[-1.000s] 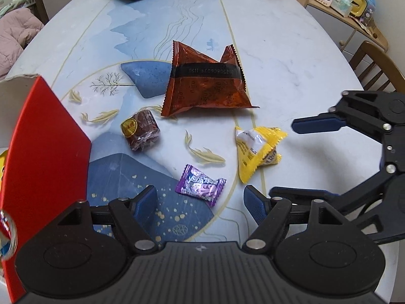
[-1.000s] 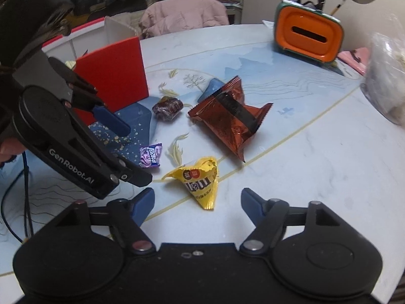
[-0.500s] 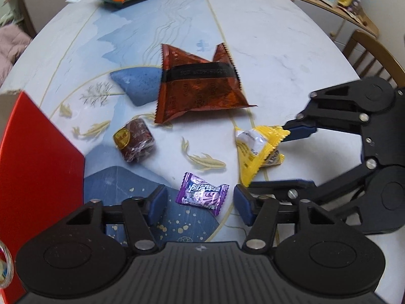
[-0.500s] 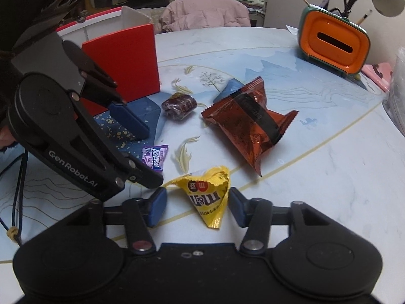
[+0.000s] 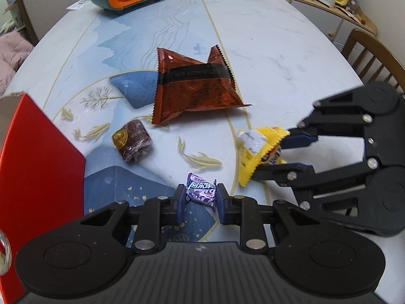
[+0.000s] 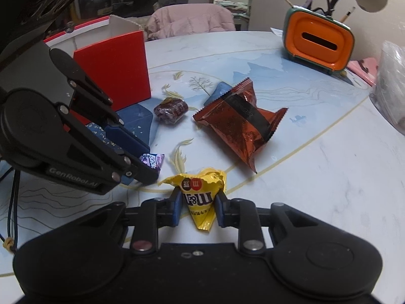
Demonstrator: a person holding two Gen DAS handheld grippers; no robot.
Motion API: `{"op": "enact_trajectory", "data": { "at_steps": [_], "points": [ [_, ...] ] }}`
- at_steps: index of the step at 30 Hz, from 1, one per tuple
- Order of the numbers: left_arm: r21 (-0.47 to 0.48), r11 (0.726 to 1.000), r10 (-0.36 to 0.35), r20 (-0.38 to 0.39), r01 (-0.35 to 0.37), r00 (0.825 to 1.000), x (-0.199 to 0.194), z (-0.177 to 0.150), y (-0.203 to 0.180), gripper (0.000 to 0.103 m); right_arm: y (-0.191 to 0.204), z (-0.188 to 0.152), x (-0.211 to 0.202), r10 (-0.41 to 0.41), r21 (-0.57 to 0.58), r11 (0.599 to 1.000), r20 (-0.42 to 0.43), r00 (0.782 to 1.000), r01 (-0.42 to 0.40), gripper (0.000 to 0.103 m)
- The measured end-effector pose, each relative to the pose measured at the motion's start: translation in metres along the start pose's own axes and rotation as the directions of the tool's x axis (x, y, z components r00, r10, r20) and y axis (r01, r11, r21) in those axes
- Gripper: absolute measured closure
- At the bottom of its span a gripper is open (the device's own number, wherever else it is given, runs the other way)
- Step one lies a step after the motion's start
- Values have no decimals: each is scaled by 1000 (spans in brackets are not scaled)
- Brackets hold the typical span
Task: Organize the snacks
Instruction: 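Grasp the purple candy with the left tool while the right tool grasps the yellow M&M packet, then carry both candies over the white box with both tools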
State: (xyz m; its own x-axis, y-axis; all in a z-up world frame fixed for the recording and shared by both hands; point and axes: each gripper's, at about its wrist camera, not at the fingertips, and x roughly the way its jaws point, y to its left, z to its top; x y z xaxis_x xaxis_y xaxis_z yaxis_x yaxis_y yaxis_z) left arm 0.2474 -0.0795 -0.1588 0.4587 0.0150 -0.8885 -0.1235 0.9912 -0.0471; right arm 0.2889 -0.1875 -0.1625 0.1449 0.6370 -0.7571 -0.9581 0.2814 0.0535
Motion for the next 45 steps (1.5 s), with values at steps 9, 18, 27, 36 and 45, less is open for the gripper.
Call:
{"op": "enact_trajectory", "data": {
  "at_steps": [9,18,27,36,45],
  "points": [
    [-80,997,-5,15,6,1000,-23,-13,6,80,15,-9,-29,-5,109,994,29,1000,2,79],
    [-107,994,-21,57,28,998,-71,-28,8,80,46,-5,-69,-17,164,986,67,998,6,79],
    [-141,988,-47,115,63,992,-126,-47,23,80,81,7,-107,-51,227,973,85,995,30,79],
    [-161,984,-47,145,70,988,-167,-67,53,80,119,29,-128,-72,277,960,108,992,40,79],
    [-184,981,-30,197,67,980,-203,-82,101,80,162,64,-123,-64,275,961,142,988,23,79]
  ]
}}
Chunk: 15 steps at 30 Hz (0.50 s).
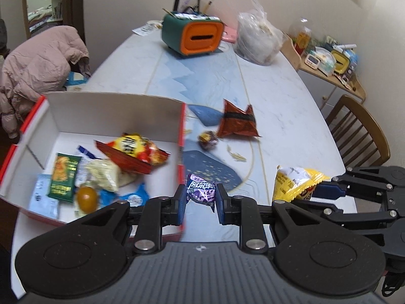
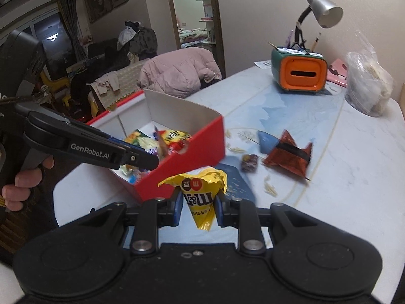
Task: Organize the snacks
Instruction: 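Carry both candies over the white box with both tools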
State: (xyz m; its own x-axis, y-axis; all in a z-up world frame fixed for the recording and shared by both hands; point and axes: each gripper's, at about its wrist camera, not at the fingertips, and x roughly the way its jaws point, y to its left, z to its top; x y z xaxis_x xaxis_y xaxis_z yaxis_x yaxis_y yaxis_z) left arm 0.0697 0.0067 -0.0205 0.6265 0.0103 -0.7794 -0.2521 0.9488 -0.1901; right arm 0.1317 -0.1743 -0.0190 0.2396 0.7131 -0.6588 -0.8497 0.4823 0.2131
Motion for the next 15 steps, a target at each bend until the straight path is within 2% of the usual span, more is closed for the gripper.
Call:
{"op": "enact_trajectory", "data": {
  "at_steps": [15],
  "points": [
    [-21,999,41,30,-41,999,-28,15,87,80,71,35,43,7,-5,1000,16,1000,-7,79]
  ]
}}
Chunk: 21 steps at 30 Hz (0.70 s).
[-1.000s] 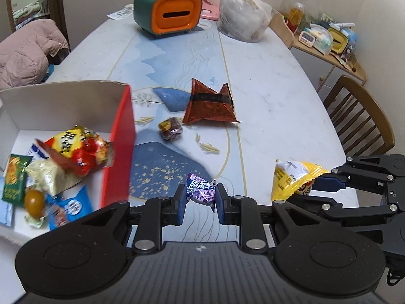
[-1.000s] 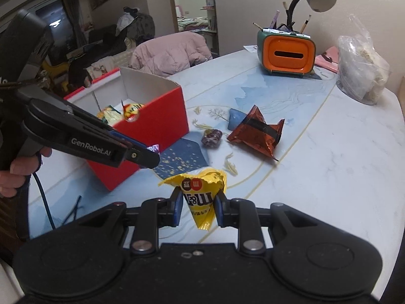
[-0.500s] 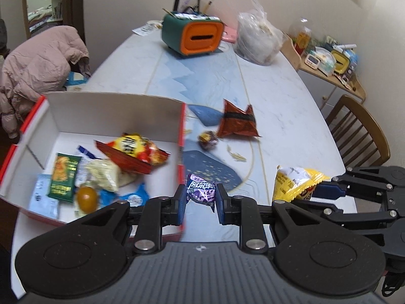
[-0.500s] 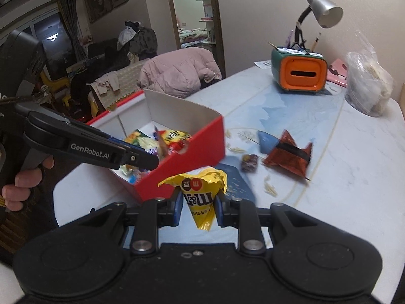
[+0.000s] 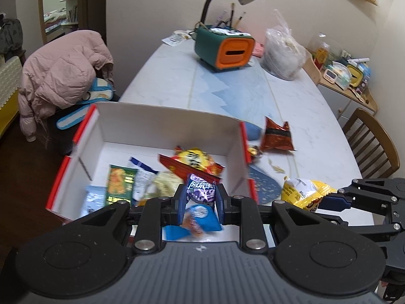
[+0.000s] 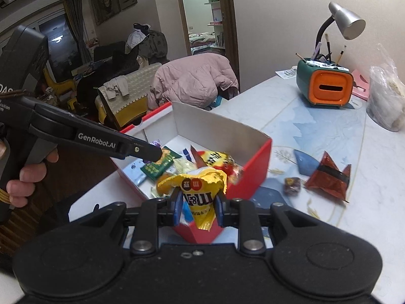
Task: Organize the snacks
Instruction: 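Carry both candies over the white box with both tools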
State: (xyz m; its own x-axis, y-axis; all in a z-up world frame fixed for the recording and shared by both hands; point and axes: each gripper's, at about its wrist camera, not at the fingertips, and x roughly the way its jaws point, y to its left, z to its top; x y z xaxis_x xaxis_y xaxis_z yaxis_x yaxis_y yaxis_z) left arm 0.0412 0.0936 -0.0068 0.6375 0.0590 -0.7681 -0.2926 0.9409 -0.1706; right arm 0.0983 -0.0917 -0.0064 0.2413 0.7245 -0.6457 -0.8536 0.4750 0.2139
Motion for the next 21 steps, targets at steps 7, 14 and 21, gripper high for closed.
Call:
{"op": "enact_trajectory", "data": {
  "at_steps": [7,14,21],
  "points": [
    [-5,999,42,-10,-42,999,8,9,42,80,17,14,34,-7,20,1000,-23,1000,7,79],
    [-6,996,87,-34,-87,996,29,20,80,80,28,23,74,-13,44,999,-73,997,16,79],
    [20,994,111,-76,-110,991,56,31,98,80,31,25,112,-16,96,995,-142,990,30,79]
  ]
}}
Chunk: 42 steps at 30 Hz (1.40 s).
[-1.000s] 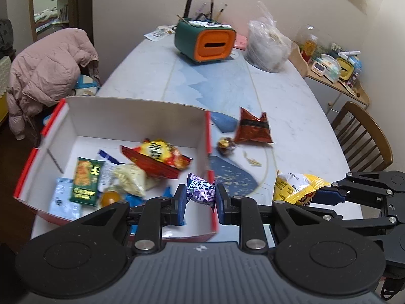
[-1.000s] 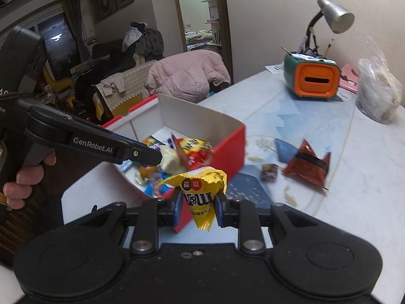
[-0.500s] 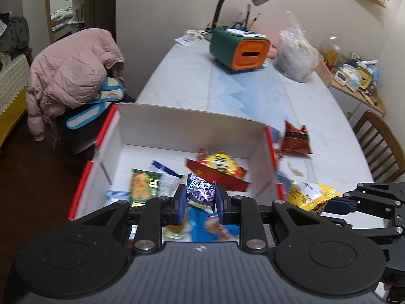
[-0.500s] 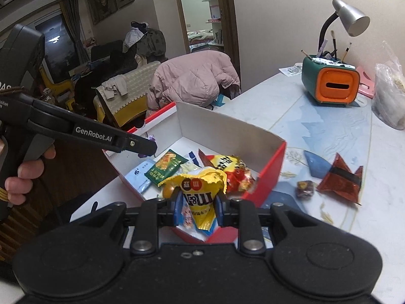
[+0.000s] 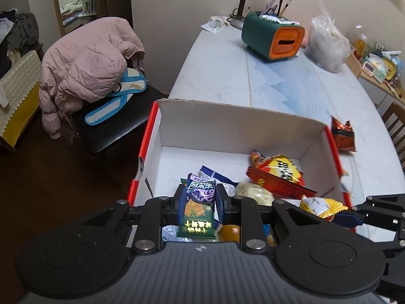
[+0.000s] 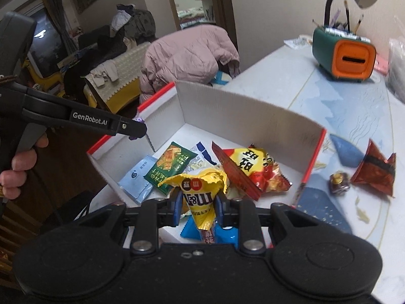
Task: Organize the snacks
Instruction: 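Carry both candies over the white box with both tools, then open both tools to drop the candies into the white box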
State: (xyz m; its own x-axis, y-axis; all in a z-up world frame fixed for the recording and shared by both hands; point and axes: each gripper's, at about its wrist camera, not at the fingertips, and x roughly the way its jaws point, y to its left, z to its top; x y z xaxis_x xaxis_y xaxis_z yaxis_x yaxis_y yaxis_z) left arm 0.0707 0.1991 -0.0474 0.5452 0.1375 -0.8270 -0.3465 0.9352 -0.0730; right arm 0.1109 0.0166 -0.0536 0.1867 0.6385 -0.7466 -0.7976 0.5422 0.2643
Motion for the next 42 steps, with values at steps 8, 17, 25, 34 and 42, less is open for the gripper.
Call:
{"op": "enact_trajectory", "data": {
  "at_steps": [8,17,25,34,42],
  "points": [
    [50,999,18,-74,-14,997,36,7,1,80,7,2,28,-3,17,1000,-73,997,4,79],
    [97,995,25,-148,-11,989,64,2,-5,80,12,1,45,-19,12,1000,-111,994,21,78],
    [120,992,51,-197,-28,979,79,-4,-6,79,13,0,50,-27,16,999,-114,993,29,73],
    [134,991,51,-196,-25,979,80,-11,-7,79,11,-2,47,-20,30,999,-117,993,24,70],
    [142,990,27,-175,-2,984,64,-15,-9,75,9,0,31,-20,40,999,-84,996,24,62]
  ]
}}
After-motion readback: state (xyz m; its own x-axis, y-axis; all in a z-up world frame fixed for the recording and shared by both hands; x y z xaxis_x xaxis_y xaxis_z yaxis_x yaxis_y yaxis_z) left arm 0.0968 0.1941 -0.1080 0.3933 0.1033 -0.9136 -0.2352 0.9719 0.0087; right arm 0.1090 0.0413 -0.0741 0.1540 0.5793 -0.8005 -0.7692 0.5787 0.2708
